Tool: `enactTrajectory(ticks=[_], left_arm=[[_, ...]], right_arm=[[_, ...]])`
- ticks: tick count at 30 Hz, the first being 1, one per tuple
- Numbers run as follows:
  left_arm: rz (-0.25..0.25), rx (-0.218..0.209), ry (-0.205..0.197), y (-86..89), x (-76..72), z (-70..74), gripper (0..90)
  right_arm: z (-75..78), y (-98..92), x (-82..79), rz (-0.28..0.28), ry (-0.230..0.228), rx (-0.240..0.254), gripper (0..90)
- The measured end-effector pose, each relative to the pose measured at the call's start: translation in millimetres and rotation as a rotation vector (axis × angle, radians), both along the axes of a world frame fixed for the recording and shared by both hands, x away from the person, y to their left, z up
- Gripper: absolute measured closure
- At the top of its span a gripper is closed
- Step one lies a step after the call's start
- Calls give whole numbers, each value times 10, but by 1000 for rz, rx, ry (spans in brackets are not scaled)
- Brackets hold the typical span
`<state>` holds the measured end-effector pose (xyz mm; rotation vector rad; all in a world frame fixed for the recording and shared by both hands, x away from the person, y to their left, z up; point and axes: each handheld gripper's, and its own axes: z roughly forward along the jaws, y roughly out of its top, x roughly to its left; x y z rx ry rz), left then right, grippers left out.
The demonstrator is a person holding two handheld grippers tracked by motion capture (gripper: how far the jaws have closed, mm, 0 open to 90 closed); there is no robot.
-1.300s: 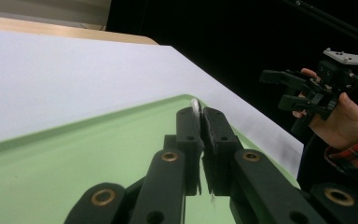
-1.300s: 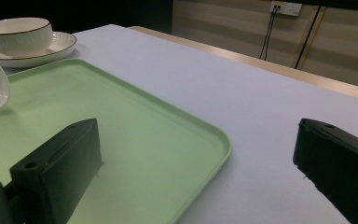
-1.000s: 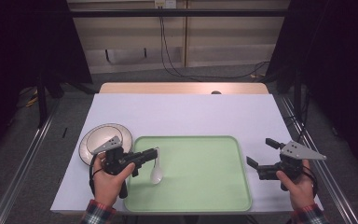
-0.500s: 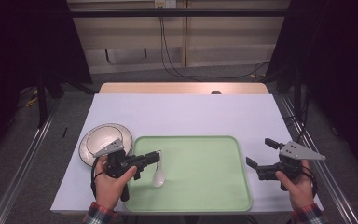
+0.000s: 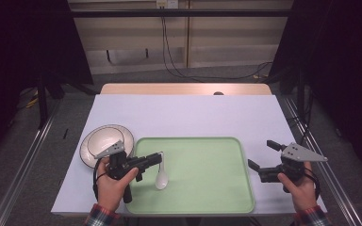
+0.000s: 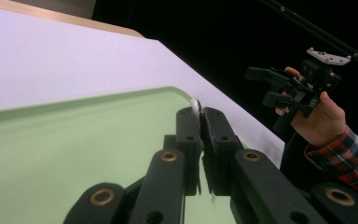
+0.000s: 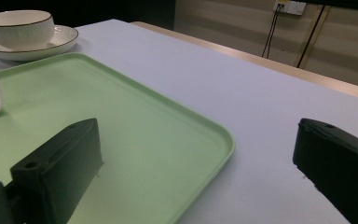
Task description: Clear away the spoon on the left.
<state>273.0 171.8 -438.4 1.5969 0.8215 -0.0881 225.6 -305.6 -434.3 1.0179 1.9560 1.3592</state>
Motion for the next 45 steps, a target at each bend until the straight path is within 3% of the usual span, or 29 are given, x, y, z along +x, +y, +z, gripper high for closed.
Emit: enactTrajectory(ticks=[2,14,18,21,22,26,29,45], left_arm=[[4,12,-13,3,10,-17,852],[32,21,-7,29,88,-101,836],[47,56,-12,40,118,-143,826],[54,43,-3,46,136,-172,815],[65,64,-11,37,146,-184,810],[66,76,-11,38,168,-208,802],[77,67,2,25,184,-230,795],[91,114,17,18,208,-302,763]], right_arm=[[1,0,-2,0,-1,-2,6],[-7,5,0,1,3,-2,6],[-10,4,5,5,4,-4,6],[-15,5,9,6,2,-4,6],[-17,9,9,6,2,-4,6],[-18,11,7,5,6,-4,6],[-19,8,8,8,6,-5,6],[-26,12,4,16,12,-10,7]])
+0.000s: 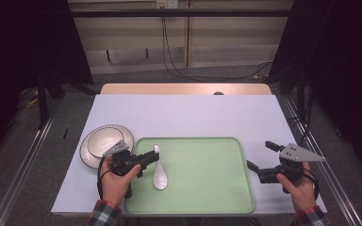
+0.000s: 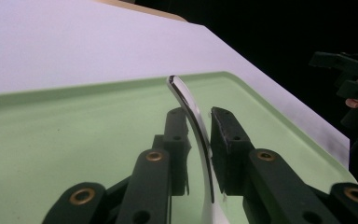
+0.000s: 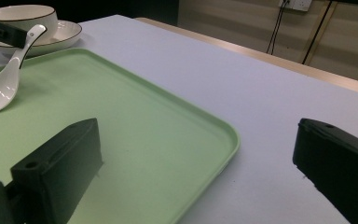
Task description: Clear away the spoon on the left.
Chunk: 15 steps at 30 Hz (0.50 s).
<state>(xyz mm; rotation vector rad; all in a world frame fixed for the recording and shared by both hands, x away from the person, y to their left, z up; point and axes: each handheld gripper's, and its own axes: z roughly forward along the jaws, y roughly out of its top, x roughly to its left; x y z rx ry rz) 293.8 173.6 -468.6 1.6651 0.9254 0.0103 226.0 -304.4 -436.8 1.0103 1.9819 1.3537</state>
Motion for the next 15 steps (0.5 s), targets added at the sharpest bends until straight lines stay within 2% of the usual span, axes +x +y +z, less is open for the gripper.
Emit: enactTrajectory(ticks=[4,6,8,11,15], left_arm=[[8,-8,16,-2,-1,-25,752],[12,11,18,-10,-3,-27,739],[11,5,20,-20,0,-37,731],[19,28,30,-20,2,-48,715],[30,37,47,-16,-3,-51,666]], right_arm=[[-2,3,4,2,0,2,7],[-5,12,1,4,3,5,7],[-4,12,1,5,2,5,7],[-6,8,1,8,5,3,7],[-7,8,1,12,7,-2,8]])
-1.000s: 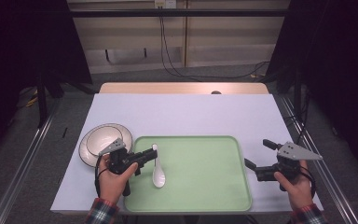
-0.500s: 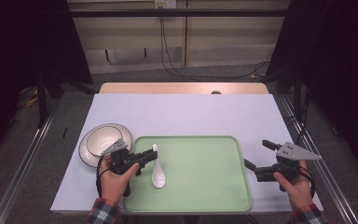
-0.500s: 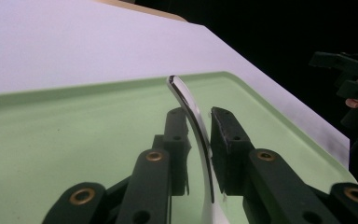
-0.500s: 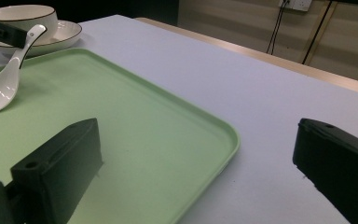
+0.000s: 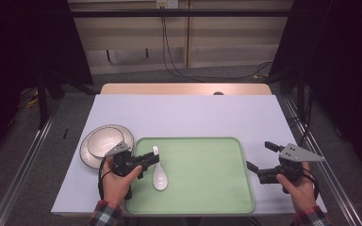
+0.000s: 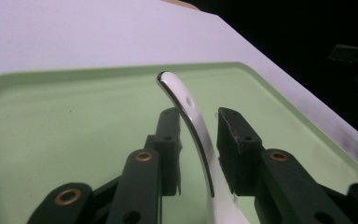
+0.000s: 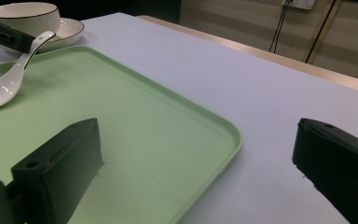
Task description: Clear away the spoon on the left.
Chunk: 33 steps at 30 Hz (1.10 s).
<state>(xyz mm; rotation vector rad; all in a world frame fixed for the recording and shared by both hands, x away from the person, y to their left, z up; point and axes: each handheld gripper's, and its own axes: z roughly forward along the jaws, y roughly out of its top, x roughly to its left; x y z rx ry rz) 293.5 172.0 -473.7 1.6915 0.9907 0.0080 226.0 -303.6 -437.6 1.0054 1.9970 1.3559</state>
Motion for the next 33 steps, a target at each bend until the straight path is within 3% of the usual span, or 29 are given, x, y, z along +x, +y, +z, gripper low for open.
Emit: enactTrajectory(ticks=[3,8,10,19,21,33], left_arm=[[21,16,6,-6,-8,5,632],[11,36,-2,-11,-14,14,615],[10,72,-20,-19,-23,33,595],[6,77,-37,-33,-20,51,524],[7,109,-55,-32,-19,57,517],[-23,117,-150,-55,5,81,340]], right_arm=[[0,7,0,1,-3,1,9],[2,4,-3,0,-3,1,9],[1,7,-2,3,-2,0,10],[0,7,-5,3,-4,-5,11],[-1,8,-5,6,-2,-8,11],[-3,19,-3,16,-5,-13,12]])
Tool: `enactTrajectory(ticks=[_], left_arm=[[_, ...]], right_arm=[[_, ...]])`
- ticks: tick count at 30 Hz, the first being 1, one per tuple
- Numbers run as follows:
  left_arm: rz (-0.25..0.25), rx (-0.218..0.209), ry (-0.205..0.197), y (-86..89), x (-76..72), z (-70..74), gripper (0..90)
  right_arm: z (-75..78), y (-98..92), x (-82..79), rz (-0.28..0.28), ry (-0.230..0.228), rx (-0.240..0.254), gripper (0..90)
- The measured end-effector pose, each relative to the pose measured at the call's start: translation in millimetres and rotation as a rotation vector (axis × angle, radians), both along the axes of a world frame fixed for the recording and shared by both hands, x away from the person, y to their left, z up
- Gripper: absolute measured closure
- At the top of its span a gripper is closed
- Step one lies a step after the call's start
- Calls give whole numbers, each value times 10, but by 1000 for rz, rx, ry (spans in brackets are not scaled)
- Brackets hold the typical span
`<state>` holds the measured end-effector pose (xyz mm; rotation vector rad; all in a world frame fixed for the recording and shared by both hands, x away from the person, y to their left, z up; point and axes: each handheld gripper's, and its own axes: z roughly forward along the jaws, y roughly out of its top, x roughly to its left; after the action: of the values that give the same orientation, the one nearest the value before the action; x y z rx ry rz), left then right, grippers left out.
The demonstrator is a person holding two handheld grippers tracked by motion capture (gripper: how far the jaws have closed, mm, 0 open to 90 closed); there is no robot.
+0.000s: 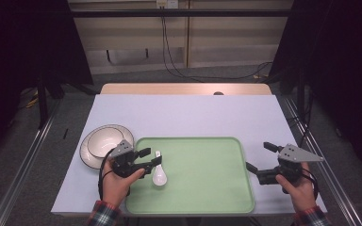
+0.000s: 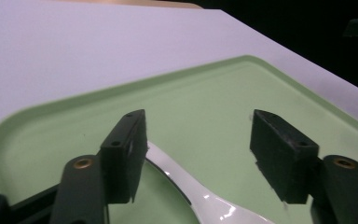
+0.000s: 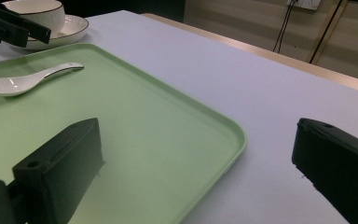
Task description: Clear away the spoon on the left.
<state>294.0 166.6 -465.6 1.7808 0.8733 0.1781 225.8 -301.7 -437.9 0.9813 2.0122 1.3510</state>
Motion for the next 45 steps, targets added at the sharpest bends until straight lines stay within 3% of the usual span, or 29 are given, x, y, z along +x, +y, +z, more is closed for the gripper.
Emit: enactTrajectory(ticks=[4,13,17,22,23,25,26,35,45], left_arm=[[-1,-6,2,6,-1,3,322],[5,-20,-36,48,-27,125,289],[4,-46,-55,95,-21,168,247],[11,-48,-61,135,-23,209,221],[27,-33,-73,144,-28,223,214],[21,-49,-81,164,-29,241,205],[21,-33,-88,181,-30,252,205],[17,-34,-126,263,-42,314,142],[30,-41,-126,336,-65,336,107]], right_arm=[[2,0,-2,-1,-1,3,11],[5,-6,-4,0,-2,5,12],[11,-20,-8,-4,0,9,12],[11,-25,-9,-6,-2,7,12],[11,-25,-9,-7,-2,7,12],[12,-28,-9,-8,-3,8,11],[12,-28,-9,-8,-3,8,11],[13,-34,-12,-8,-3,9,11],[18,-41,-18,-10,-3,14,12]])
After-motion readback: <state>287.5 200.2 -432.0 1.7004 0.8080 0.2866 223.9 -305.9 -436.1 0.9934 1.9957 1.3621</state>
